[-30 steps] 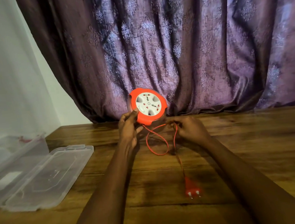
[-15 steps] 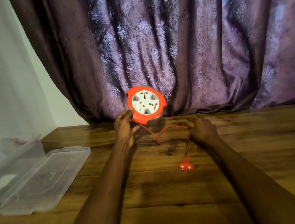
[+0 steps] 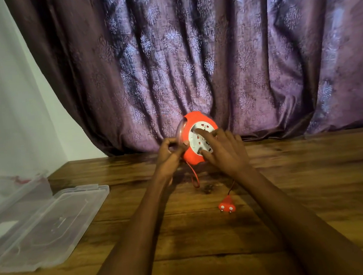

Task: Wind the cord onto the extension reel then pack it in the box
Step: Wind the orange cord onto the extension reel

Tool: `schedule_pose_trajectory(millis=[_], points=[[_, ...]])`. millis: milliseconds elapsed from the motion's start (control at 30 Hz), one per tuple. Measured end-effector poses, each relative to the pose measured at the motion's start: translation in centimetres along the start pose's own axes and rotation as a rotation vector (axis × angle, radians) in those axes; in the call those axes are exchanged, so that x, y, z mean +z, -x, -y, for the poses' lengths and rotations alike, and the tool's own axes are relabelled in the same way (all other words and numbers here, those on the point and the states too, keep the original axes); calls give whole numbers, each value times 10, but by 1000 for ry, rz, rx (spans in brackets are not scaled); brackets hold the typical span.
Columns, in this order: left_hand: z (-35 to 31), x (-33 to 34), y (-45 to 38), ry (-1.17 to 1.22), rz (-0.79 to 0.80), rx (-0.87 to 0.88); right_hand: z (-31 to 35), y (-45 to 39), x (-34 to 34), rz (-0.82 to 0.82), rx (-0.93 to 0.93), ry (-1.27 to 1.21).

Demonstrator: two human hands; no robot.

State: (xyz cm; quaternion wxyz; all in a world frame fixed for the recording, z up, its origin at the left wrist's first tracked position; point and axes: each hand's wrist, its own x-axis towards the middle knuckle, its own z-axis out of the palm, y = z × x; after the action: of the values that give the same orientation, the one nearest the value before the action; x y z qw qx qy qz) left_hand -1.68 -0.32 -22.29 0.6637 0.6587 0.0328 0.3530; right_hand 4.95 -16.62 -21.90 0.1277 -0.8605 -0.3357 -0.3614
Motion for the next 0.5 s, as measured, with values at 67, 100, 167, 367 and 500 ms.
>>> schedule_pose_trajectory(millis=[67, 100, 167, 367, 500], points=[[0, 4, 0, -67, 36, 76, -3, -1, -1, -2, 2, 25], [0, 7, 1, -103, 51, 109, -5, -1, -2, -5, 16, 28], [1, 11, 1, -170, 69, 148, -7, -3, -5, -15, 76, 26], [8, 17, 2, -319, 108, 266, 10, -12, -9, 79, 904, -1277], [10, 19, 4, -292, 118, 278, 7, -11, -8, 171, 1089, -1524]])
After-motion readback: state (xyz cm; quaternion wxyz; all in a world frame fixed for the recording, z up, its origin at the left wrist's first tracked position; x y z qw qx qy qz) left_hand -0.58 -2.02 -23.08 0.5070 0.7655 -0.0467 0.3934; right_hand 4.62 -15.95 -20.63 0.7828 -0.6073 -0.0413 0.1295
